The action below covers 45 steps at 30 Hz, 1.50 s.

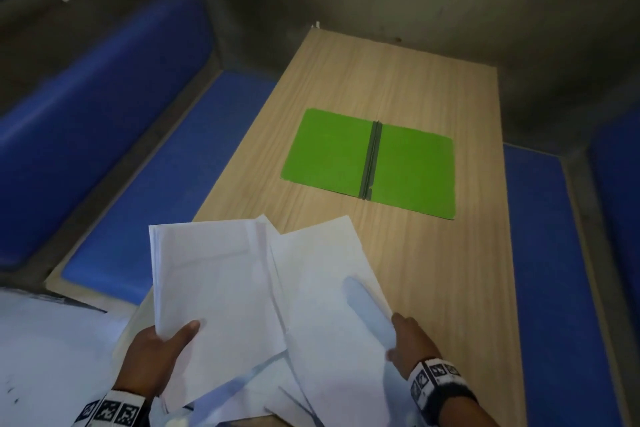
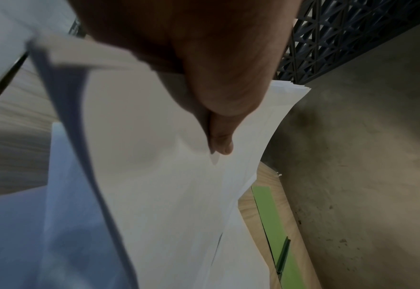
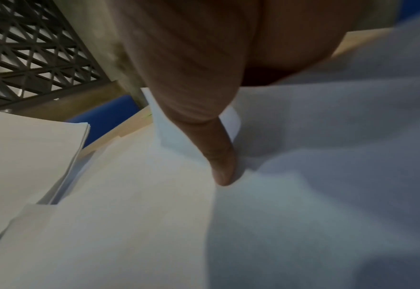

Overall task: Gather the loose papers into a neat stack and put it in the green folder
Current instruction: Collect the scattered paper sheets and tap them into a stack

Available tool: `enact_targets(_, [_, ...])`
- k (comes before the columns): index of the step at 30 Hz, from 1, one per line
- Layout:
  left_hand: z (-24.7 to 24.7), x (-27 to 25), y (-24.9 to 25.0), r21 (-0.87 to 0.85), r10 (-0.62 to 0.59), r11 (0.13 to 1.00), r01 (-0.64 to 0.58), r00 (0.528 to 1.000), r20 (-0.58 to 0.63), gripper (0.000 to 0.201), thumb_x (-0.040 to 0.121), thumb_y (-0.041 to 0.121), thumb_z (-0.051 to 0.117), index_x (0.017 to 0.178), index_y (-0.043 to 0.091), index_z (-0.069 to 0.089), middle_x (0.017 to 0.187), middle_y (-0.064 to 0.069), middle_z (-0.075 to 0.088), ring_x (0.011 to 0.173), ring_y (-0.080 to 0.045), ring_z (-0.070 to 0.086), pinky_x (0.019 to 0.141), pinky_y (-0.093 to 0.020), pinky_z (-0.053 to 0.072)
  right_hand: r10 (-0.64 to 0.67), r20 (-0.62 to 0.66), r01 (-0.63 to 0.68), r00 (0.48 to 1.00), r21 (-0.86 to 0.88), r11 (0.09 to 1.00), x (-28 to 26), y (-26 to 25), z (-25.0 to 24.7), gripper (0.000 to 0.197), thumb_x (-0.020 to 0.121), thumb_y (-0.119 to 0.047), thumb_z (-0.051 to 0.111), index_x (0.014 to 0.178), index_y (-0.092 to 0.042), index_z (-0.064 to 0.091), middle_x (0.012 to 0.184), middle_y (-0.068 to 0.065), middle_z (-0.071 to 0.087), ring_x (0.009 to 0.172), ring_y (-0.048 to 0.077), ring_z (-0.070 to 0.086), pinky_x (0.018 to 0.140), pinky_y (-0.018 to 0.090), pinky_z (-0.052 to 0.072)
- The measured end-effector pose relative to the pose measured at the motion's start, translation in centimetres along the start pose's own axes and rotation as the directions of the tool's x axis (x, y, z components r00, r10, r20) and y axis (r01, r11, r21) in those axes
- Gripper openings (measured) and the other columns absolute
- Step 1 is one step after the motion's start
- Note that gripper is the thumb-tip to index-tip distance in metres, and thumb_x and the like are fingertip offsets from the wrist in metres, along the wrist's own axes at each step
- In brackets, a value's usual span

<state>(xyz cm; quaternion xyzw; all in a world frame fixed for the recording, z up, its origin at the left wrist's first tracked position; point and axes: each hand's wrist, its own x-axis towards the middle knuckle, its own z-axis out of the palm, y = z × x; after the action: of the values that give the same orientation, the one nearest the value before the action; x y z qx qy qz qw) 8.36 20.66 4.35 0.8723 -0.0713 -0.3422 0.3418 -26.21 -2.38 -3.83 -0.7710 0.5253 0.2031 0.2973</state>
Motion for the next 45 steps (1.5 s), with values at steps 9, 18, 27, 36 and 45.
enact_targets(9, [-2.1,1.5,-0.7,-0.033,-0.015,0.999,0.013,0.998,-0.063,0.032,0.08,0.037,0.076,0.085,0.007,0.067,0.081,-0.014,0.07,0.078,-0.032,0.064,0.075,-0.042,0.052,-0.051,0.108,0.01,0.993,0.347,0.938,-0.6,-0.1,-2.8,0.039,0.069,-0.019,0.078,0.104,-0.02,0.06,0.098,-0.006,0.066,0.087,0.011,0.063,0.074,0.021,0.049])
enact_targets(18, [-5.0,2.9,-1.8,-0.149,-0.052,0.988,0.028,0.986,-0.16,0.029,0.08,0.033,0.077,0.08,0.008,0.063,0.08,-0.015,0.067,0.077,-0.033,0.062,0.08,-0.047,0.052,0.004,-0.111,0.09,0.994,0.824,0.559,0.5,-2.8,-10.0,0.036,0.063,0.01,0.082,0.094,-0.003,0.07,0.091,0.006,0.075,0.086,0.023,0.068,0.08,0.042,0.054])
enact_targets(27, [-4.2,3.3,-3.9,-0.154,-0.054,0.988,0.033,0.99,-0.133,0.024,0.08,0.032,0.078,0.077,0.01,0.068,0.074,-0.01,0.071,0.076,-0.031,0.066,0.069,-0.039,0.053,0.326,-0.06,-0.312,0.943,0.178,0.933,6.1,-8.0,-3.7,0.087,0.056,-0.041,0.089,0.127,-0.009,0.048,0.127,0.015,0.051,0.115,0.036,0.053,0.09,0.037,0.049])
enact_targets(36, [-3.1,3.4,-4.8,-0.139,-0.044,0.99,0.033,0.996,-0.076,0.018,0.082,0.032,0.075,0.076,0.02,0.063,0.071,0.003,0.066,0.076,-0.028,0.066,0.063,-0.032,0.048,0.355,-0.132,-0.254,0.926,0.479,0.84,5.6,-8.0,-1.8,0.045,0.057,-0.009,0.079,0.097,0.0,0.06,0.082,0.014,0.066,0.066,0.028,0.065,0.063,0.034,0.059])
enact_targets(45, [-3.7,4.0,-5.0,-0.173,-0.038,0.985,0.024,0.996,-0.075,0.019,0.081,0.033,0.077,0.076,0.019,0.065,0.075,-0.001,0.07,0.076,-0.026,0.067,0.067,-0.035,0.051,0.102,-0.085,-0.034,0.991,0.582,0.812,3.1,-6.6,-6.1,0.039,0.072,-0.001,0.079,0.108,-0.005,0.064,0.095,0.01,0.069,0.083,0.024,0.064,0.071,0.03,0.048])
